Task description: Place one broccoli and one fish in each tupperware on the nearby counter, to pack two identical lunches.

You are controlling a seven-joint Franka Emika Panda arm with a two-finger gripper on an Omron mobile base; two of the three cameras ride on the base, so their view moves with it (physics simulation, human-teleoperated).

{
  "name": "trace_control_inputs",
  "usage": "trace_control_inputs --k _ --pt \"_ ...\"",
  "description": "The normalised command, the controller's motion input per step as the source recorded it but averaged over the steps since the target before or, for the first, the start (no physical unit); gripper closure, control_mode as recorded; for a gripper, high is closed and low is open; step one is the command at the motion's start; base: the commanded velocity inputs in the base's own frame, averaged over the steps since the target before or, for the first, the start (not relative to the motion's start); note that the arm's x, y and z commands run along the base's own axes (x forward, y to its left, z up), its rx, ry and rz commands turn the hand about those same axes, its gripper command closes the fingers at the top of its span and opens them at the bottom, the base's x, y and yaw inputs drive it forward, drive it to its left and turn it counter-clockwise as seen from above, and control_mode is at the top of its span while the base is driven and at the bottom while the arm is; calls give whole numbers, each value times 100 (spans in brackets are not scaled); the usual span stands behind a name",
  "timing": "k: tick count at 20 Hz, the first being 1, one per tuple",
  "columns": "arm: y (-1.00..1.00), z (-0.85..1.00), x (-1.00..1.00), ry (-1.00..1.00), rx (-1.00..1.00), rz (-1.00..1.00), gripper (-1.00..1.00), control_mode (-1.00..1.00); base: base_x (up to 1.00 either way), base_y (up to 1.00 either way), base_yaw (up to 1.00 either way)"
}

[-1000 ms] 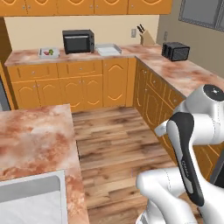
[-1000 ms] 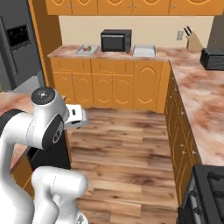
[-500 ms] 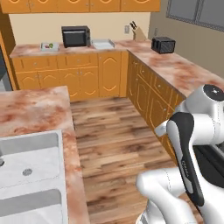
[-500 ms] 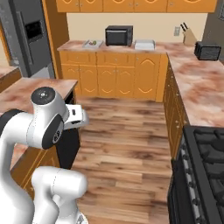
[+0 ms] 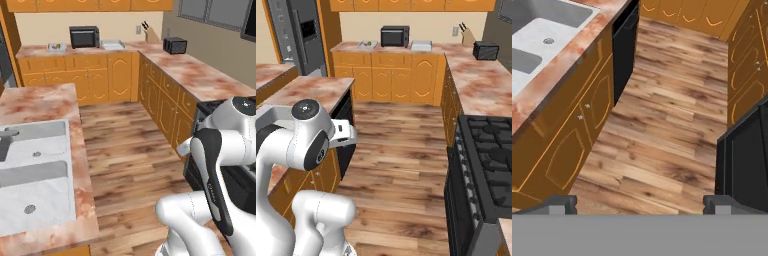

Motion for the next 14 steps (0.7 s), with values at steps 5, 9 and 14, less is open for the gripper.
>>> trace_control_inputs --k 5,9,14 --pt "0 0 0 0 0 0 -100 100 -100 5 0" --pt "0 0 0 0 0 0 -100 100 -35 28 0" --pt "0 0 0 0 0 0 -100 100 4 93 1"
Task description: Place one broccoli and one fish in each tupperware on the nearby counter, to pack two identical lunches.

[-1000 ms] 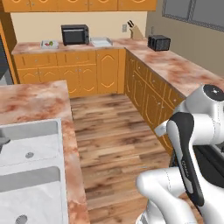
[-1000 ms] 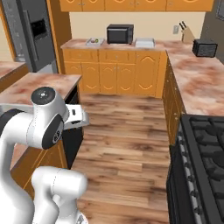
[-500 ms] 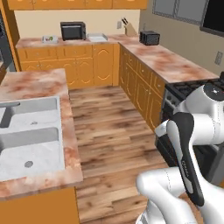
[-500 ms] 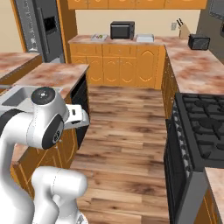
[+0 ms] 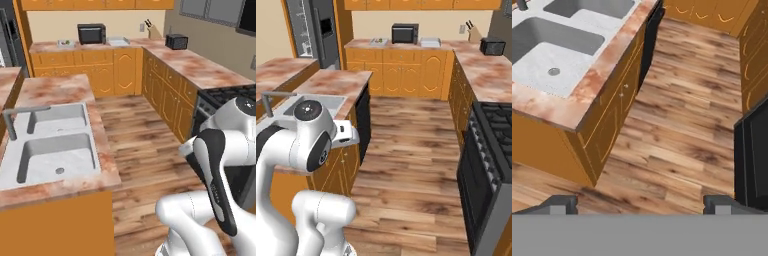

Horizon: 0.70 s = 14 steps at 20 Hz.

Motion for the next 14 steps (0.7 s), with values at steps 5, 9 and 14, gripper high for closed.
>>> trace_control_inputs --k 5,9,14 --pt "0 0 0 0 0 0 -100 100 -1 100 3" --pt "0 0 0 0 0 0 -100 100 0 100 4" --pt "0 0 0 0 0 0 -100 100 0 100 3"
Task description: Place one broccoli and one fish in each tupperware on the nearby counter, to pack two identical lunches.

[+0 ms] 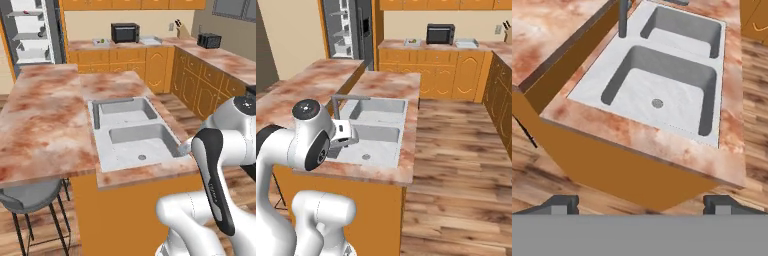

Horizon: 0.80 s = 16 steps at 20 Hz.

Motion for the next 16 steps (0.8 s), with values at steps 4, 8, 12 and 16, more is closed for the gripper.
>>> trace_control_inputs --k 4,8,12,16 --pt "0 0 0 0 0 0 -100 100 0 100 0" --pt "0 0 0 0 0 0 -100 100 0 100 1" --pt "0 0 0 0 0 0 -100 100 0 100 0" --pt "0 0 0 0 0 0 -100 100 0 100 2"
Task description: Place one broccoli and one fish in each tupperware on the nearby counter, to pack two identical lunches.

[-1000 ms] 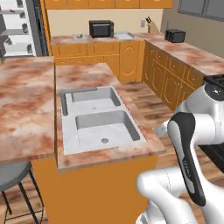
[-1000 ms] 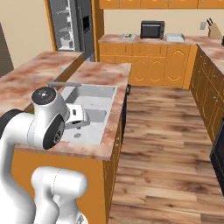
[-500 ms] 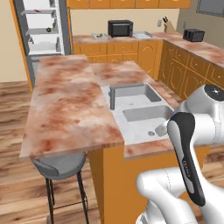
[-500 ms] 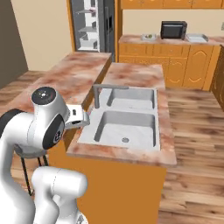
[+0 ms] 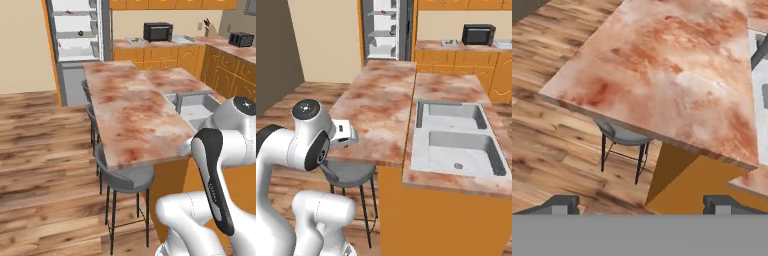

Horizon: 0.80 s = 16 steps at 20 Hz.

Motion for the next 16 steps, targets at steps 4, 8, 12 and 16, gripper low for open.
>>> trace_control_inputs --k 4,8,12,16 --pt "0 0 0 0 0 0 -100 100 0 100 0" --pt "0 0 0 0 0 0 -100 100 0 100 3" --pt "0 0 0 0 0 0 -100 100 3 100 4" --pt "0 0 0 0 0 0 -100 100 88 79 2"
